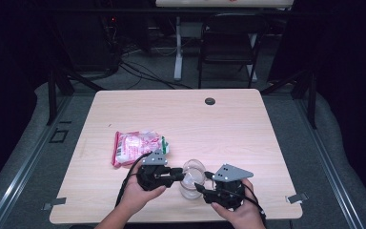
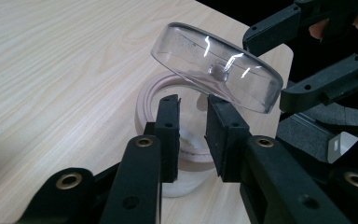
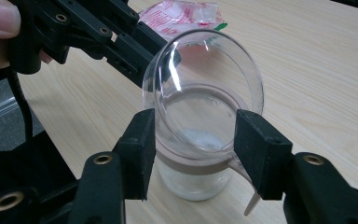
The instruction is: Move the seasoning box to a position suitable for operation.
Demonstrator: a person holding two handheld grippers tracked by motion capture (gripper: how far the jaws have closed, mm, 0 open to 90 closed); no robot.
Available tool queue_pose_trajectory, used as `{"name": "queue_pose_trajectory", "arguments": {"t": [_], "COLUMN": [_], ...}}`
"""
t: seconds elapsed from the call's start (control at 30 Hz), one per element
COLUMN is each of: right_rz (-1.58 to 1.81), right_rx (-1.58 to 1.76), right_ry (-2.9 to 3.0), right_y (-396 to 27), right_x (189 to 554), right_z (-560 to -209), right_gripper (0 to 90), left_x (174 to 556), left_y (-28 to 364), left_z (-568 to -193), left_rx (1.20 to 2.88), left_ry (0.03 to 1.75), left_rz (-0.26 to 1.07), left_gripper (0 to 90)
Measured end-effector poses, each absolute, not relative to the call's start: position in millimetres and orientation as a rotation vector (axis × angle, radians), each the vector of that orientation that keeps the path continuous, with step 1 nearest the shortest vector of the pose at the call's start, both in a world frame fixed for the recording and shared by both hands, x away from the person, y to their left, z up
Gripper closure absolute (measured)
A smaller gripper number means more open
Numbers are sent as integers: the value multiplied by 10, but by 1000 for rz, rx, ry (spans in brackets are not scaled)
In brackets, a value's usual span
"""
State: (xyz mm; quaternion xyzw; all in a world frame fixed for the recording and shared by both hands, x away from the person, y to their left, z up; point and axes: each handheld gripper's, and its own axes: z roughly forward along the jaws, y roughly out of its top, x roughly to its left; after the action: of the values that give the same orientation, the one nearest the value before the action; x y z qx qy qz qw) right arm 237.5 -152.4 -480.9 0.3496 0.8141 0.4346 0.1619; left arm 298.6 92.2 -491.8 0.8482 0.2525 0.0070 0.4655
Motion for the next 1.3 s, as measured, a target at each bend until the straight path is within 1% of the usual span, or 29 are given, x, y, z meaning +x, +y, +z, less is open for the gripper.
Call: {"name": "queue_pose_trajectory", "arguments": {"t": [0.13,0.43,0.5,0.6,0.97,1.07,1.3], "right_rz": [1222,1194,1187,1167,1121,1121,1129], "right_rx": [985,960,962,953,948,950,958], "right_ry": [2319,2305,2296,2285,2268,2270,2264], "right_y": [-1487,-1448,-1436,-1418,-1388,-1390,-1392], "right_x": [2372,2363,2364,2358,2359,2361,2361], "right_z": [-4813,-4826,-4828,-4837,-4854,-4851,-4853], "right_gripper": [462,422,397,393,390,390,390], "left_x": [2986,2979,2980,2978,2978,2995,3044], "left_y": [917,905,900,892,879,883,902], "left_z": [-4904,-4864,-4863,-4856,-4875,-4907,-4996], "left_rx": [2077,2054,2054,2047,2050,2057,2078], "left_ry": [627,640,641,643,643,650,683], "left_rz": [31,48,47,38,84,119,151], "left_gripper": [714,672,657,639,591,548,532]}}
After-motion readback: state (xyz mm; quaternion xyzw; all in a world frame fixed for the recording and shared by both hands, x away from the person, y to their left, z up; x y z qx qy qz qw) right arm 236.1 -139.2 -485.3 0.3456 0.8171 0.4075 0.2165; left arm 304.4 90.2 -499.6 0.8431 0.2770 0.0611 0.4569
